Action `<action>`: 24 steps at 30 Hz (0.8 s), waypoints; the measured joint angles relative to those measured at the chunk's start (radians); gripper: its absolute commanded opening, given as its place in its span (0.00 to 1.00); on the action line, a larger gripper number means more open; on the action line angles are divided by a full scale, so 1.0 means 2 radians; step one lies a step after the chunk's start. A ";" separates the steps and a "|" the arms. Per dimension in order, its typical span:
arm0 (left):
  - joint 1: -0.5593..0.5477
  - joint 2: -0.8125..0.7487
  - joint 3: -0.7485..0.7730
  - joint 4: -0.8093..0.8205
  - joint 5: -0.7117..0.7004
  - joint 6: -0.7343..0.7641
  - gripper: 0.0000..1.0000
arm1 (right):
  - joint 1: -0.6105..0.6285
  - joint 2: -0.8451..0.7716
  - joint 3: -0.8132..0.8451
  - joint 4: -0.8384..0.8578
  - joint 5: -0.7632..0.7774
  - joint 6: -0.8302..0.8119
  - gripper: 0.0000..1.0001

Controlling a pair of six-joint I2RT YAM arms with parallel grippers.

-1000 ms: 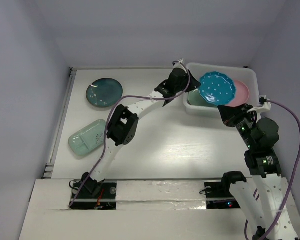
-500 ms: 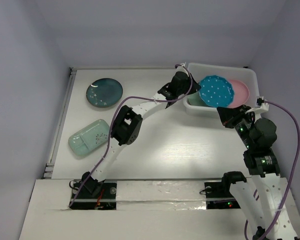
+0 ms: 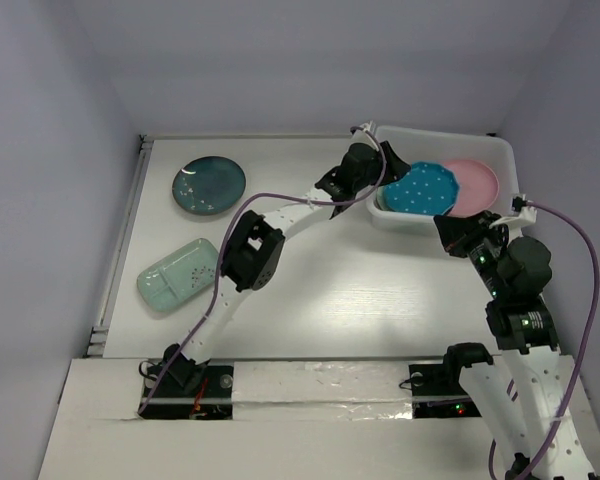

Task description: Place the plates into the plastic bin on the countertop

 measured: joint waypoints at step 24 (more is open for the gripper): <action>-0.014 -0.637 -0.486 0.014 -0.131 0.139 0.00 | 0.197 0.274 0.057 0.107 0.025 0.010 0.00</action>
